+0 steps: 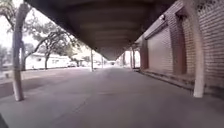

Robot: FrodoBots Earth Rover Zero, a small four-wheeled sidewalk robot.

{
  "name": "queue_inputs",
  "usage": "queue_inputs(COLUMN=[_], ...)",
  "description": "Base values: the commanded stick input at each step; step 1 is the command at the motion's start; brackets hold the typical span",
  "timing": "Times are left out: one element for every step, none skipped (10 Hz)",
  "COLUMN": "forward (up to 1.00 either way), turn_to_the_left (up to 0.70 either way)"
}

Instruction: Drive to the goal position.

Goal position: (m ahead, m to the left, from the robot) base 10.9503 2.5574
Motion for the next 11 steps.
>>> queue_inputs(forward=[0.7, 0.7, 0.7, 0.7, 0.7, 0.7, 0.7, 0.7, 0.7, 0.7, 0.7], turn_to_the_left=[0.0, 0.0, 0.0, 0.0, 0.0, 0.0, 0.0, 0.0, 0.0, 0.0, 0.0])
